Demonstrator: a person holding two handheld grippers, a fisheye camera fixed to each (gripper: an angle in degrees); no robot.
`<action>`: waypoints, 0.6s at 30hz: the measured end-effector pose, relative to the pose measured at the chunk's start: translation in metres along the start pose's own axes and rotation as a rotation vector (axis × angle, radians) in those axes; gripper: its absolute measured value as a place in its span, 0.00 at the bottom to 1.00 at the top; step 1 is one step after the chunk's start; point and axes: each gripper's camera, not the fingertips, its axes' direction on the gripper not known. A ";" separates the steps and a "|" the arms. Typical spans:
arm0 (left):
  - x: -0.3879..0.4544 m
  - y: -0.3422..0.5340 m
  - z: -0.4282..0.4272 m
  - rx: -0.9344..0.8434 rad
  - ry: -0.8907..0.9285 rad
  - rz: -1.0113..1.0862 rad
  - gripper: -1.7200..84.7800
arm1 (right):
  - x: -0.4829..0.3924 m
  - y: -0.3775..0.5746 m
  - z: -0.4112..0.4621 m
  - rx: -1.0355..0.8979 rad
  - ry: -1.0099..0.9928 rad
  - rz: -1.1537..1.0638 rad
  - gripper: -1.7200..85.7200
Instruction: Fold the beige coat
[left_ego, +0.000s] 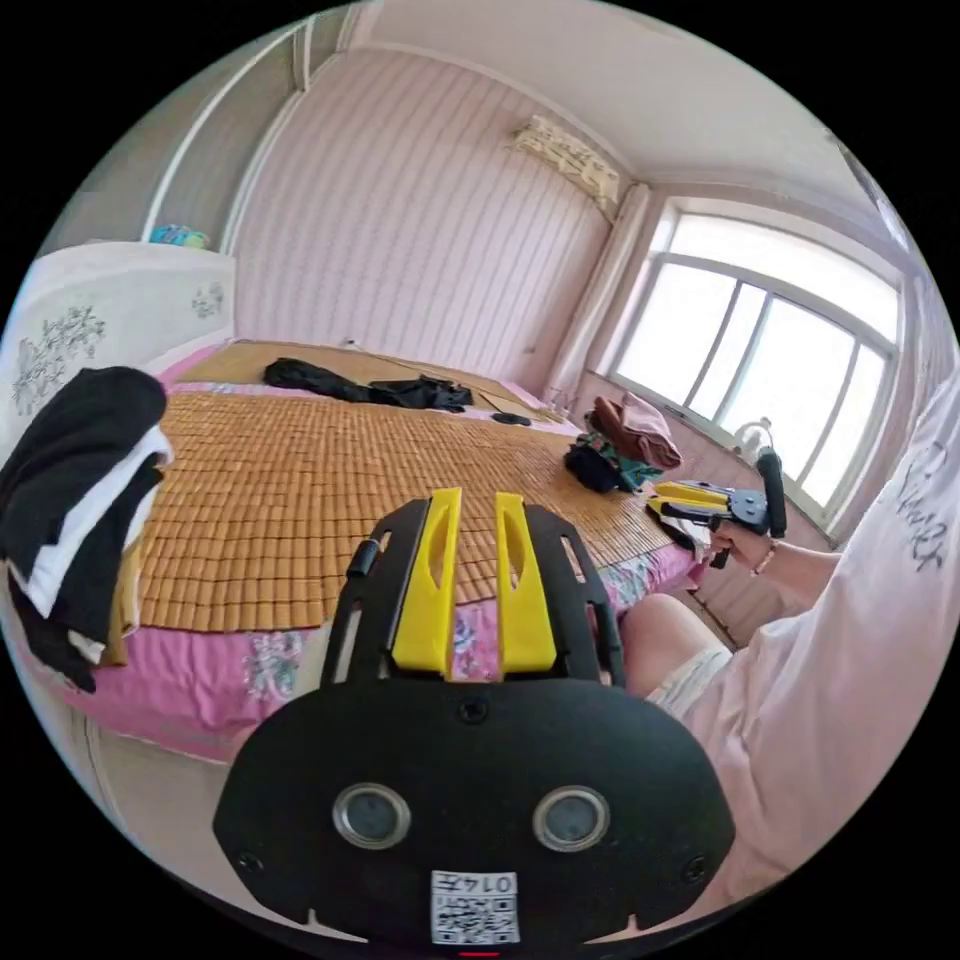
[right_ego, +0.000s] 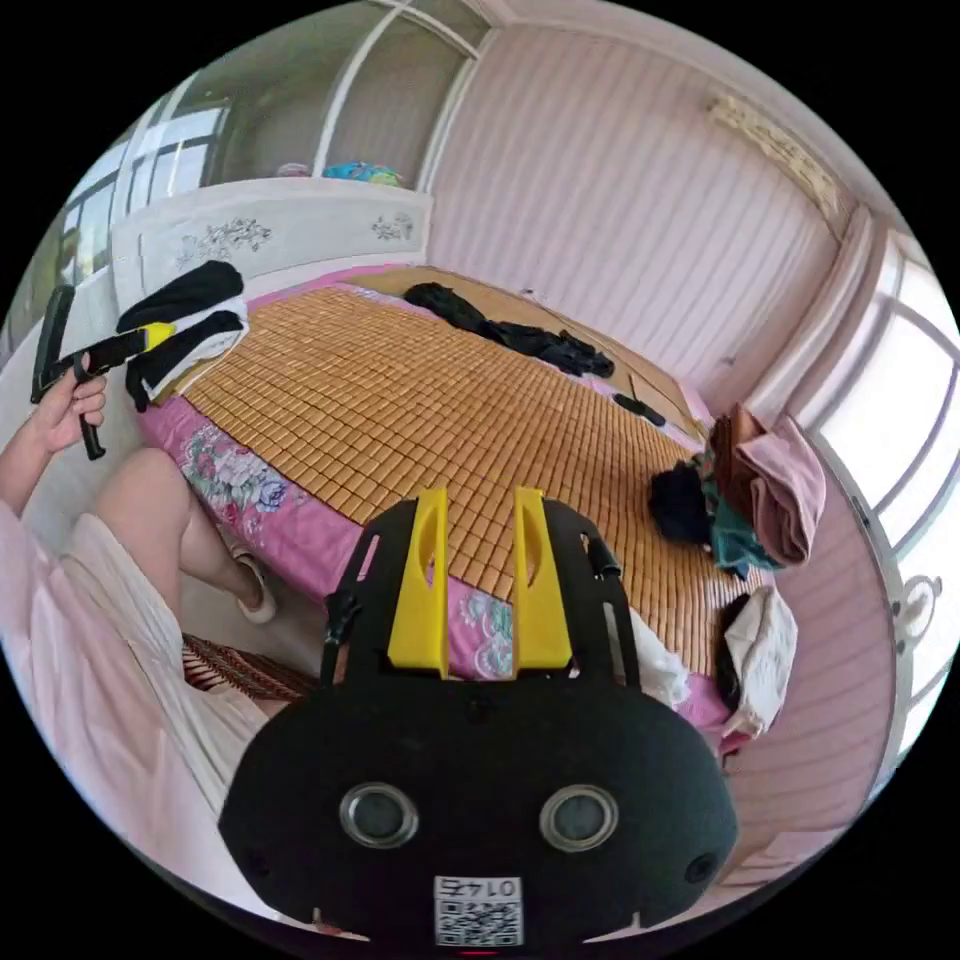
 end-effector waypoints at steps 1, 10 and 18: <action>0.033 -0.001 0.031 -0.010 0.068 0.031 0.11 | 0.014 0.008 -0.008 -0.012 -0.001 0.030 0.14; 0.253 0.047 0.217 -0.120 0.300 0.258 0.16 | 0.181 0.083 -0.098 -0.151 0.146 0.282 0.15; 0.391 0.095 0.373 -0.283 0.343 0.376 0.19 | 0.359 0.105 -0.133 -0.169 0.244 0.447 0.15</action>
